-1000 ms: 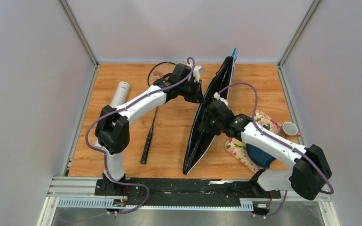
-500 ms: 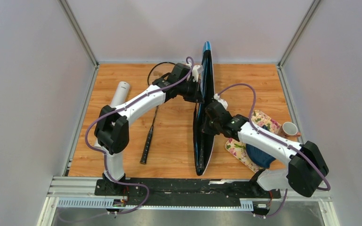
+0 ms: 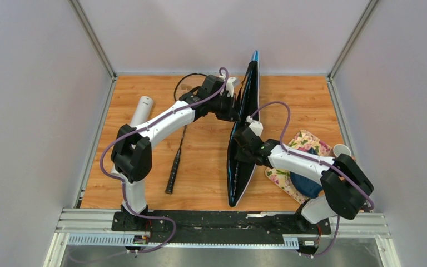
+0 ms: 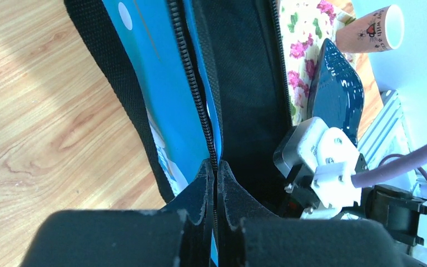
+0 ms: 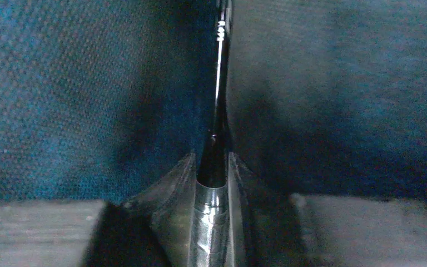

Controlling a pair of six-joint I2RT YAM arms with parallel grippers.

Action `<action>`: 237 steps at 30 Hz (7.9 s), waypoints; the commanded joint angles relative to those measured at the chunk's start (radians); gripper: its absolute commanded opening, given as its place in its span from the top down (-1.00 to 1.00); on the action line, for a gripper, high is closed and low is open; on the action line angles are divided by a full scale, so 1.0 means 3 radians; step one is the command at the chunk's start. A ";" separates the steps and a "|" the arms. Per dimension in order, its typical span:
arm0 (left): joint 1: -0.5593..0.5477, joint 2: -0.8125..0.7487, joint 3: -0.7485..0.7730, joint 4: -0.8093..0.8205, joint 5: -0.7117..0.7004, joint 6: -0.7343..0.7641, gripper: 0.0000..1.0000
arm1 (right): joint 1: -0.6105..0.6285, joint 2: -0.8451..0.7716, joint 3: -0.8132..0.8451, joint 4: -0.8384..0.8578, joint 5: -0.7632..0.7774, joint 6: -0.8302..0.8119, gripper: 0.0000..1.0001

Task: Pack up the badminton gear

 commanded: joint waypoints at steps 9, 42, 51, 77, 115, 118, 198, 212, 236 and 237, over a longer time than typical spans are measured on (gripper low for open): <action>0.0023 -0.0192 -0.0087 0.0065 0.0090 0.0221 1.00 | -0.0035 -0.0957 0.0684 -0.0879 -0.0327 -0.0847 -0.56; 0.0074 -0.0034 0.0184 -0.0277 -0.0052 0.0395 1.00 | -0.1227 0.0101 0.1396 -0.0434 0.0118 -0.1200 1.00; 0.0263 -0.0370 0.0083 -0.0457 -0.0288 0.0646 -0.43 | -0.1288 -0.0063 0.1252 -0.0501 0.0312 -0.0975 1.00; 0.0918 -0.0295 -0.1605 -0.0334 -0.1889 0.0554 -0.13 | -0.1518 -0.0145 0.1037 -0.0020 -0.0644 -0.1660 1.00; 0.0663 -0.1684 -0.1856 -0.0196 -0.1524 0.1008 1.00 | -0.1518 0.0060 0.1124 -0.0010 -0.0675 -0.1563 1.00; 0.0336 -0.1797 -0.1790 -0.0390 -0.1851 0.1111 1.00 | -0.1513 0.0126 0.1205 -0.0066 -0.0674 -0.1476 1.00; -0.0422 0.0124 -0.0077 -0.0104 -0.0523 0.0263 1.00 | -0.1626 0.0065 0.0909 0.0721 -0.2009 -0.1093 1.00; -0.0406 -0.0181 -0.0327 -0.0063 -0.0651 0.0318 0.08 | -0.1717 0.0024 0.0848 0.0747 -0.2121 -0.1103 1.00; 0.0125 -0.1041 -0.2290 0.0672 -0.0335 -0.0433 -0.18 | -0.1943 -0.0109 0.0659 0.0926 -0.2587 -0.1118 1.00; 0.0125 -0.0985 -0.2331 0.0850 -0.0172 -0.0474 -0.18 | -0.1938 -0.0109 0.0659 0.0926 -0.2592 -0.1123 1.00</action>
